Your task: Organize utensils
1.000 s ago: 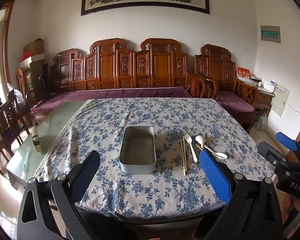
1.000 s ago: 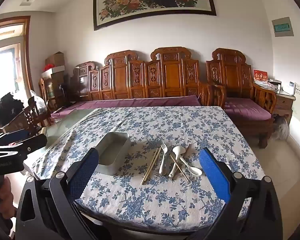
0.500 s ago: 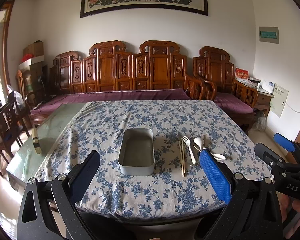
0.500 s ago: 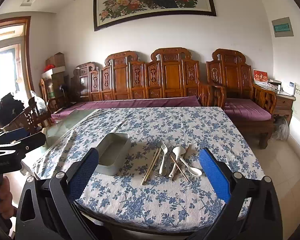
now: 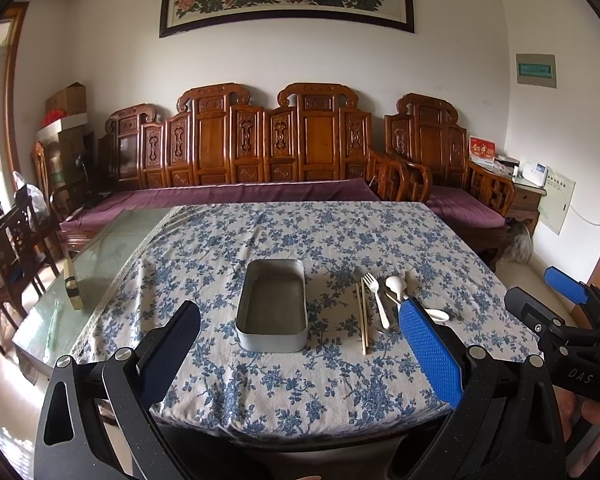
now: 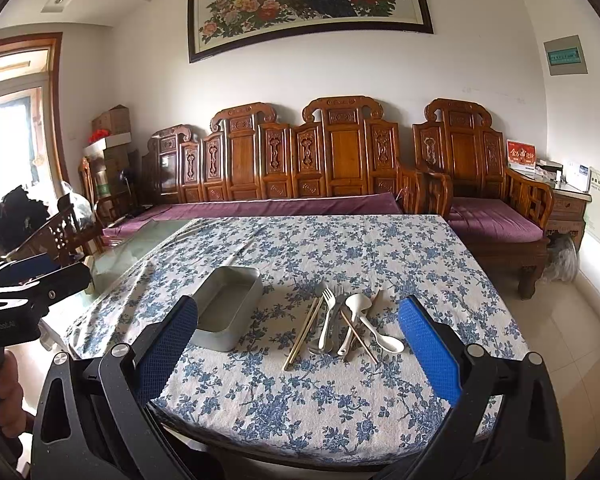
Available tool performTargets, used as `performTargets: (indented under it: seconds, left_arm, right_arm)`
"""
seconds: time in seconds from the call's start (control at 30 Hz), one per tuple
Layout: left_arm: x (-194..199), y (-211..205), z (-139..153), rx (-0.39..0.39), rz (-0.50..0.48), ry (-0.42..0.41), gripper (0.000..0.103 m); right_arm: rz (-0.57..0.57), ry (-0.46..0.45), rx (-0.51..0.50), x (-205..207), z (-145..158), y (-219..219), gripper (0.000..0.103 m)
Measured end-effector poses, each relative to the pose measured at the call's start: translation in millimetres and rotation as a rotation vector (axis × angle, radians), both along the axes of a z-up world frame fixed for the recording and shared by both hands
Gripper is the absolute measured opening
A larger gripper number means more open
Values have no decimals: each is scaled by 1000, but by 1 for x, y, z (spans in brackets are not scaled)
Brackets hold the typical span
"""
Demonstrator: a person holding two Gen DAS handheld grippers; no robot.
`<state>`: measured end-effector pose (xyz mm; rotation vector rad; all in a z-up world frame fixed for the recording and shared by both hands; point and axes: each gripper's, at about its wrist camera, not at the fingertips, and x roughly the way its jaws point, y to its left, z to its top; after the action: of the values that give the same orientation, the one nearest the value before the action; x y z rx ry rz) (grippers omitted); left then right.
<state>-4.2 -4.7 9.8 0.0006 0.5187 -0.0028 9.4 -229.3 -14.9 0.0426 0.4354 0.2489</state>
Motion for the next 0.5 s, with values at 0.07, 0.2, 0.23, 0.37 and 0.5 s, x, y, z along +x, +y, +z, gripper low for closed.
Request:
performTargets:
  seconds: [0.07,0.2,0.23,0.37,0.5]
  left_arm:
    - [0,0,0,0,-1,-1,97]
    - [2,1,0,1,-1,0,97]
    - [2,-1,0,1,-1,1,97]
    - [-1,-2,1,2,-2,-1,97]
    - [-1,-2,1,2,-1,-1,97]
  right_arm:
    - [1,-1,0,0,0,0,100]
    - [1,-1,0,0,0,0,100]
    - [1,-1,0,0,0,0,100]
    - [0,-2,1,0,0,0,100]
    - [1,-2,0,0,0,0,100]
